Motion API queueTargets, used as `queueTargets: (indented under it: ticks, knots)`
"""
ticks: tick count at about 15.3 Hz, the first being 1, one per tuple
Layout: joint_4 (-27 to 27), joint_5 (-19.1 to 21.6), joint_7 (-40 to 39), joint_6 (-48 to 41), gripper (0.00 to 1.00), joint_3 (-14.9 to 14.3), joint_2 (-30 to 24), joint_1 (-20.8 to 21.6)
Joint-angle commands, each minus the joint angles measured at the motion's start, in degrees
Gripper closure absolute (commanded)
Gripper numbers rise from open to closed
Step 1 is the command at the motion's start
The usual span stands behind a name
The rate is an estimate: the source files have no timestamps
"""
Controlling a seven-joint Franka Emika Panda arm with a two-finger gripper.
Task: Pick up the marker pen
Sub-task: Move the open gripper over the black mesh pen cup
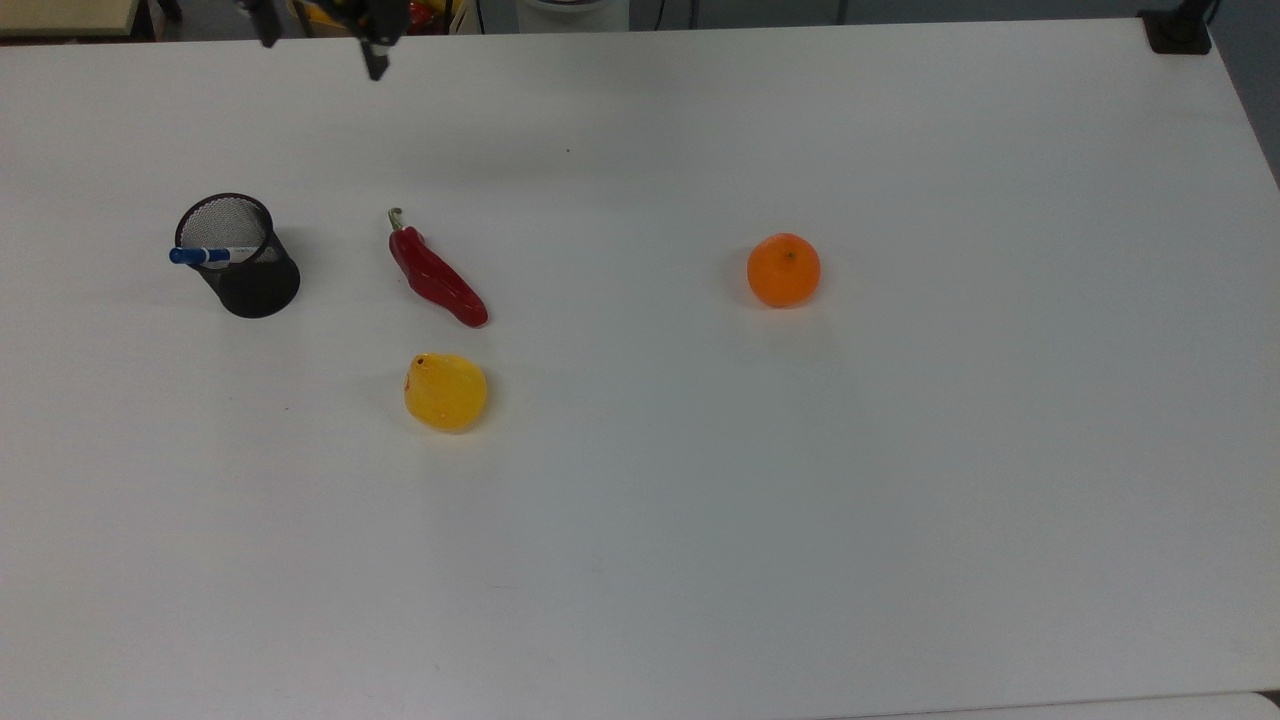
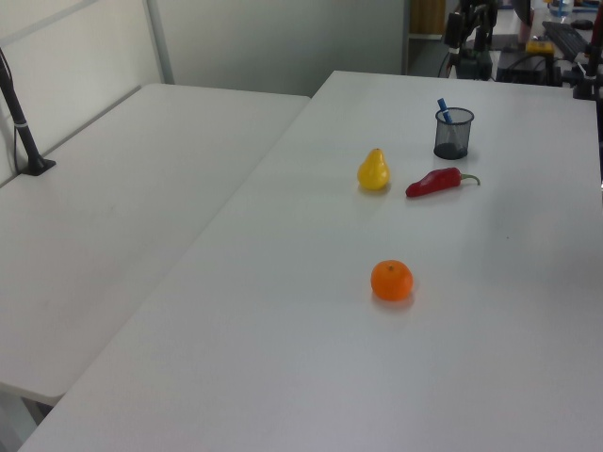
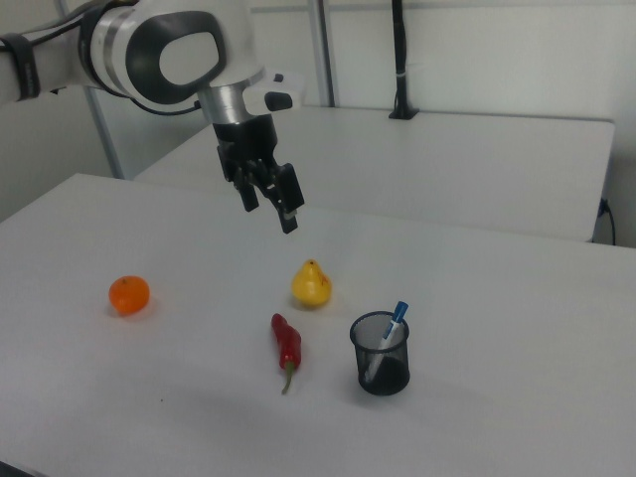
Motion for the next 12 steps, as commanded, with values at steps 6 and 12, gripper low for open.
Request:
queueTargets:
  ticks: [6,12]
  knots:
    - [0.1,0.2,-1.4,21.9,0.0,-6.2,9.7,-2.6]
    - [-2.2,-1.2,-3.4,24.8,0.02,-9.4,14.7,-2.9]
